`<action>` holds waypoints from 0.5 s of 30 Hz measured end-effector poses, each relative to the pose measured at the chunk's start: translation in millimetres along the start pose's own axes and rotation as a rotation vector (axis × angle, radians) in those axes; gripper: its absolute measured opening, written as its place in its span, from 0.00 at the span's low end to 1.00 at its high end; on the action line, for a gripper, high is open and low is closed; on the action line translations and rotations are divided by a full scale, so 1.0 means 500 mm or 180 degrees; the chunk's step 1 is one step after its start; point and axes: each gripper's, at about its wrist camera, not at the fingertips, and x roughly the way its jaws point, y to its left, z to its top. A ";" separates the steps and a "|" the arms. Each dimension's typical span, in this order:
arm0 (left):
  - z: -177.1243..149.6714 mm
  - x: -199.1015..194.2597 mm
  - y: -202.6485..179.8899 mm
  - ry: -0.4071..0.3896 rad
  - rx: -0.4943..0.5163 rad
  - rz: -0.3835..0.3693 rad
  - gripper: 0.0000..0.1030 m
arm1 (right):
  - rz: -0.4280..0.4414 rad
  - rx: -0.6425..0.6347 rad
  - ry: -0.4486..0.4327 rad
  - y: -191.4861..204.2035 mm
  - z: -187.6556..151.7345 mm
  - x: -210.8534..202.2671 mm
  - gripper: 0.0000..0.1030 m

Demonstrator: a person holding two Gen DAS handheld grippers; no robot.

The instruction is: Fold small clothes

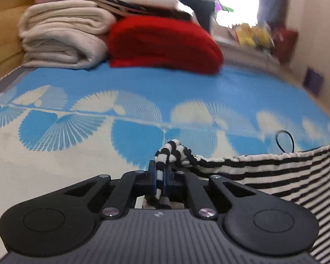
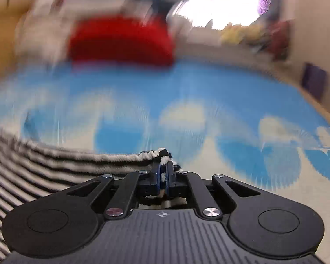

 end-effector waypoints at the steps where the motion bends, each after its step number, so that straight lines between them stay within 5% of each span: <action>1: 0.004 0.010 -0.004 0.0034 0.0017 0.0046 0.05 | -0.0032 0.0019 -0.0151 0.004 0.013 -0.002 0.04; 6: 0.017 0.071 -0.007 0.0359 -0.0168 0.0175 0.07 | -0.0199 0.0021 0.0105 0.043 0.023 0.068 0.04; 8: 0.016 0.107 0.004 0.0697 -0.0321 0.0173 0.29 | -0.0258 0.0010 0.0369 0.056 0.020 0.106 0.06; 9: 0.010 0.122 0.014 0.0898 -0.0419 0.0092 0.47 | -0.0303 -0.0009 0.0571 0.060 0.016 0.128 0.14; 10: 0.005 0.128 0.026 0.0996 -0.0518 -0.0015 0.49 | -0.0385 0.0009 0.0729 0.060 0.009 0.142 0.29; 12: 0.008 0.115 0.040 0.1019 -0.0585 -0.0078 0.50 | -0.0411 0.0083 0.0899 0.051 0.000 0.145 0.42; 15: 0.014 0.080 0.068 0.0971 -0.0712 -0.0276 0.56 | -0.0326 0.0190 0.0916 0.023 0.005 0.115 0.45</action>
